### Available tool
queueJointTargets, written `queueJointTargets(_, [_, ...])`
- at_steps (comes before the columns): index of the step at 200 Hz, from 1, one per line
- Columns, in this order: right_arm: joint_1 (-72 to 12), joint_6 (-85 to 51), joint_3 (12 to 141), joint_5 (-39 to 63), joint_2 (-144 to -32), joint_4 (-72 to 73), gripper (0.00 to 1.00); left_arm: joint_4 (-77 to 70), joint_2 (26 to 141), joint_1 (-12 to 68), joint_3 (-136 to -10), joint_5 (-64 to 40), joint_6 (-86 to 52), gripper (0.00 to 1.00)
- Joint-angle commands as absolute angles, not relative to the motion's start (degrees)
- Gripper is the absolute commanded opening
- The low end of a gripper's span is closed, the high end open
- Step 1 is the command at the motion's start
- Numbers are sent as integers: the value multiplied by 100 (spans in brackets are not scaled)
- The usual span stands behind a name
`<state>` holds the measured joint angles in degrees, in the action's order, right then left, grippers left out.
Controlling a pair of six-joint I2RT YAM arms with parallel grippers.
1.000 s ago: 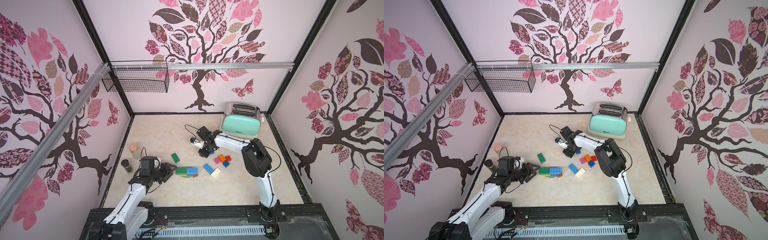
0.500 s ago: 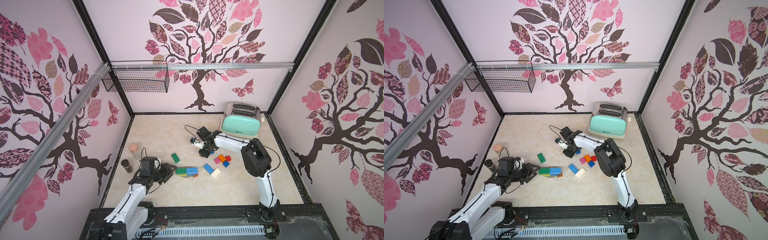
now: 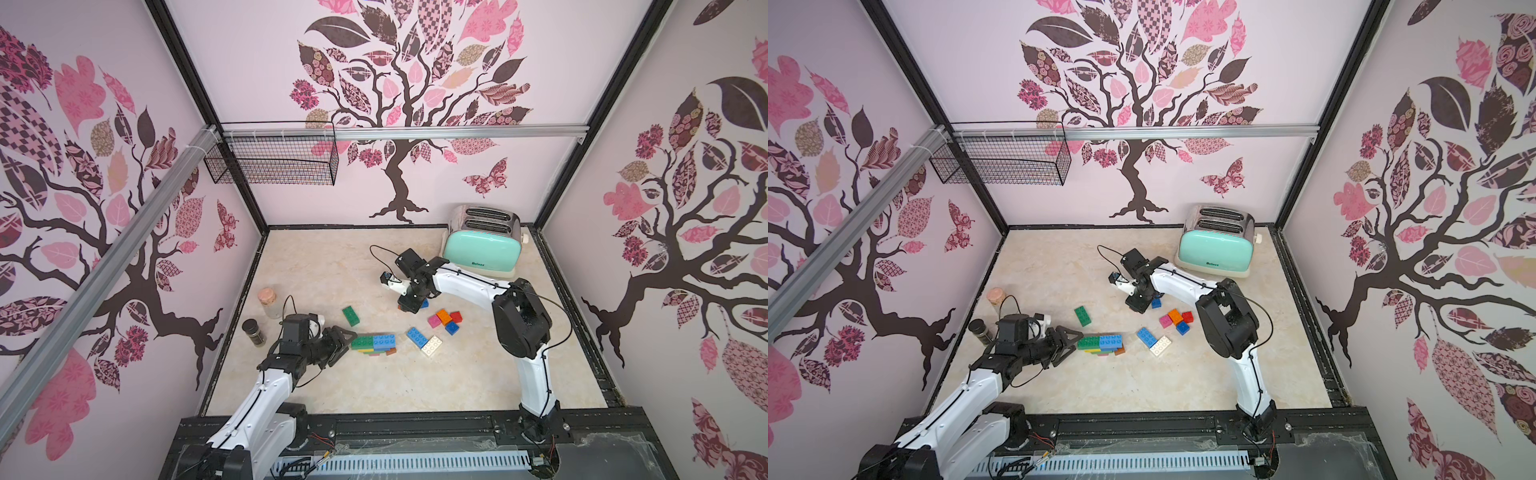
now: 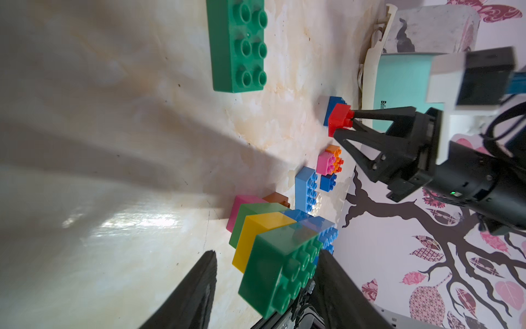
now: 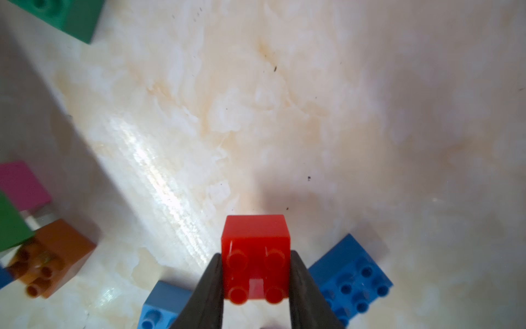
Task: Assemble a heart with lego
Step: Pick up the lego brick from the center of the board, then assemble the lego brick with the lego brick.
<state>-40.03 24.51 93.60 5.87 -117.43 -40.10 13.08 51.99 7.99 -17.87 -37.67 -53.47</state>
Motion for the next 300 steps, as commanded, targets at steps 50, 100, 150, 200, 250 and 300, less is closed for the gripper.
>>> queueJointTargets(50, [-4569, 2819, 9285, 777, -10987, -4368, 30, 754, 5698, 1464, -1829, -3779, -5133, 60])
queueJointTargets(100, [-5014, 3029, 9263, 1006, -11020, -4607, 30, 491, 5865, 1512, -1846, -3796, -5188, 60])
queueJointTargets(150, [-5163, 3217, 9306, 1211, -11072, -4809, 30, 538, 5712, 1527, -1724, -3828, -5177, 60])
queueJointTargets(200, [-5212, 3713, 9258, 1539, -11024, -4791, 31, 773, 5520, 1525, -1767, -3738, -5153, 61])
queueJointTargets(250, [-5256, 3981, 9346, 1768, -11120, -4776, 31, 1015, 5379, 1527, -1714, -3451, -5203, 62])
queueJointTargets(300, [-5291, 4175, 9412, 1798, -11197, -4907, 31, 947, 5408, 1523, -1696, -3478, -5214, 62])
